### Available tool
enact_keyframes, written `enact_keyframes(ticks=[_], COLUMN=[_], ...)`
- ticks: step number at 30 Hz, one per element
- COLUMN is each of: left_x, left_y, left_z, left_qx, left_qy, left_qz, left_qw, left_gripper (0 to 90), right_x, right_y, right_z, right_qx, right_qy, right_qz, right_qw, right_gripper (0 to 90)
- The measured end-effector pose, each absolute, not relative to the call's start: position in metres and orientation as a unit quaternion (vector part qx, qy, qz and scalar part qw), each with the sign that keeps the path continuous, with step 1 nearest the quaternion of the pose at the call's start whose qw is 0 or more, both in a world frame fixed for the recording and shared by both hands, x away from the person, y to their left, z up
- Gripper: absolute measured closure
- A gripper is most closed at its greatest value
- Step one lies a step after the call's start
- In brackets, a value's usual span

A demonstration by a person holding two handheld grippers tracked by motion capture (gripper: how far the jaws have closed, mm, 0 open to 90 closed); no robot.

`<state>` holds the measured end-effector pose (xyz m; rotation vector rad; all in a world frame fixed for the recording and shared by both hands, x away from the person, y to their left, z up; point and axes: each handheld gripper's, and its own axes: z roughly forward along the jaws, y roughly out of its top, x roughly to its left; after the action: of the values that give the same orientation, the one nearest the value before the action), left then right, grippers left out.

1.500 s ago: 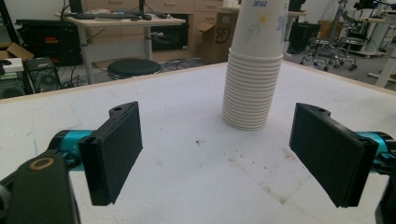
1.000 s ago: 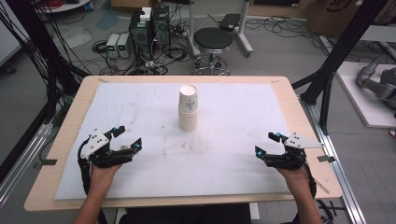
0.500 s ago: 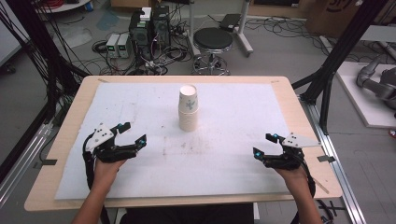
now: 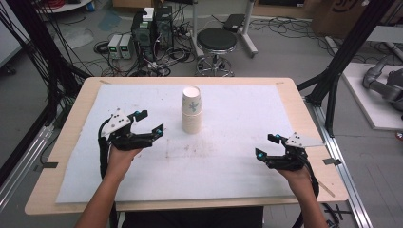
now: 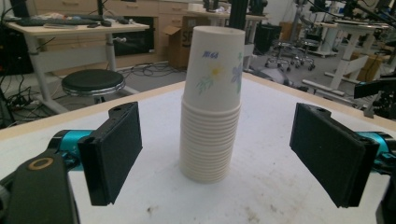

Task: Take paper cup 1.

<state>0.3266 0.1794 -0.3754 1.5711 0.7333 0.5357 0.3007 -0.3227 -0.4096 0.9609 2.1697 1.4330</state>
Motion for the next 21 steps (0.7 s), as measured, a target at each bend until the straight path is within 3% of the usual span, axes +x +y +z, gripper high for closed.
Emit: enact_keyframes(ticks=[21], left_x=[0.386], left_y=[0.117], left_z=[-0.348], left_qx=[0.717], left_qy=[0.301], left_qz=[0.218], left_qw=[0.590], left_gripper=[16.3], right_x=[0.298], right_y=[-0.322], right_z=[-0.408], right_qx=[0.334], right_qy=[0.771], right_qz=[0.511], right_qw=[0.179], right_gripper=[19.6])
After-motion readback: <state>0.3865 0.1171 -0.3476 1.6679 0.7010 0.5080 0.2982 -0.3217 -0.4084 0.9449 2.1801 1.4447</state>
